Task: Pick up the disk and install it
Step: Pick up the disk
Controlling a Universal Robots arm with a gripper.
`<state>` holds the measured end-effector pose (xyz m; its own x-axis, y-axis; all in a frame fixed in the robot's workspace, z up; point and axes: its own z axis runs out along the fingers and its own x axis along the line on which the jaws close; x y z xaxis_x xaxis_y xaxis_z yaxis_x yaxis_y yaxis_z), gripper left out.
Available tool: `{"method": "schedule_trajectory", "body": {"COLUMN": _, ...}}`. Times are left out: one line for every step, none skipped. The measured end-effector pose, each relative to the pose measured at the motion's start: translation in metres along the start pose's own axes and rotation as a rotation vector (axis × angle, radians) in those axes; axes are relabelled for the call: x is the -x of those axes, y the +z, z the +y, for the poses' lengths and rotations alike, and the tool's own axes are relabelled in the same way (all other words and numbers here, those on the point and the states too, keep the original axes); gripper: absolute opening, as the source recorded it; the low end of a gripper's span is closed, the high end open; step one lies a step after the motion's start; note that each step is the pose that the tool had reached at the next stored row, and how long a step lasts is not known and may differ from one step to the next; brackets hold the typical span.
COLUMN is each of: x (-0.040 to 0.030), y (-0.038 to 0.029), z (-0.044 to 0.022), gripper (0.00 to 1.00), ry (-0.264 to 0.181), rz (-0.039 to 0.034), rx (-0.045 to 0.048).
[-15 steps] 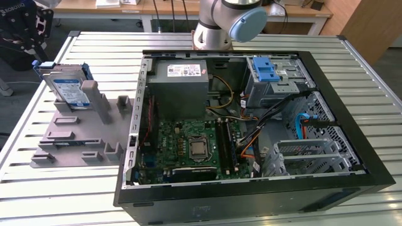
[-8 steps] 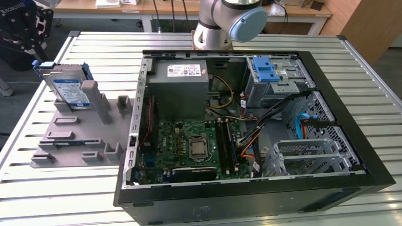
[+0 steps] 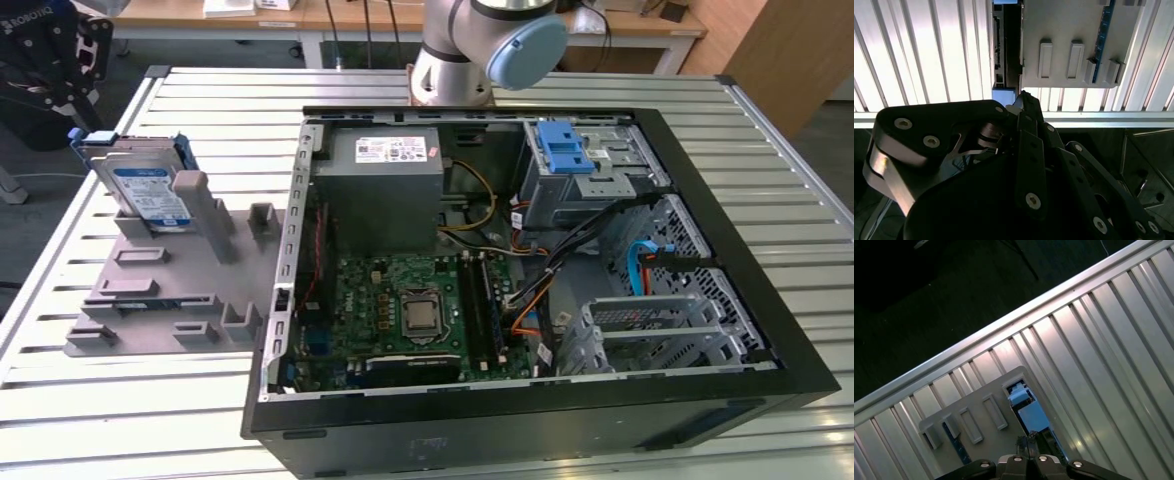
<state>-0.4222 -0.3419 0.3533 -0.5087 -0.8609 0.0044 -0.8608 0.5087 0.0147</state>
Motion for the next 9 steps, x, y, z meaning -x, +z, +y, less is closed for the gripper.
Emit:
{"method": "schedule_trajectory", "body": {"x": 0.0, "y": 0.0, "z": 0.0, "gripper": 0.11, "ry": -0.002, "rz": 0.0, "rx": 0.0}}
{"method": "schedule_trajectory", "body": {"x": 0.0, "y": 0.0, "z": 0.0, "gripper": 0.11, "ry": -0.003, "rz": 0.0, "rx": -0.0001}}
{"method": "schedule_trajectory", "body": {"x": 0.0, "y": 0.0, "z": 0.0, "gripper": 0.11, "ry": -0.005, "rz": 0.0001, "rx": 0.0}}
{"method": "schedule_trajectory", "body": {"x": 0.0, "y": 0.0, "z": 0.0, "gripper": 0.11, "ry": -0.007, "rz": 0.0001, "rx": 0.0}}
{"method": "schedule_trajectory", "body": {"x": 0.0, "y": 0.0, "z": 0.0, "gripper": 0.11, "ry": -0.008, "rz": 0.0002, "rx": 0.0}}
{"method": "schedule_trajectory", "body": {"x": 0.0, "y": 0.0, "z": 0.0, "gripper": 0.11, "ry": -0.01, "rz": 0.0002, "rx": 0.0}}
{"method": "schedule_trajectory", "body": {"x": 0.0, "y": 0.0, "z": 0.0, "gripper": 0.11, "ry": -0.011, "rz": 0.0002, "rx": 0.0}}
{"method": "schedule_trajectory", "body": {"x": 0.0, "y": 0.0, "z": 0.0, "gripper": 0.11, "ry": -0.013, "rz": 0.0002, "rx": -0.0001}}
{"method": "schedule_trajectory", "body": {"x": 0.0, "y": 0.0, "z": 0.0, "gripper": 0.11, "ry": -0.014, "rz": 0.0002, "rx": -0.0001}}
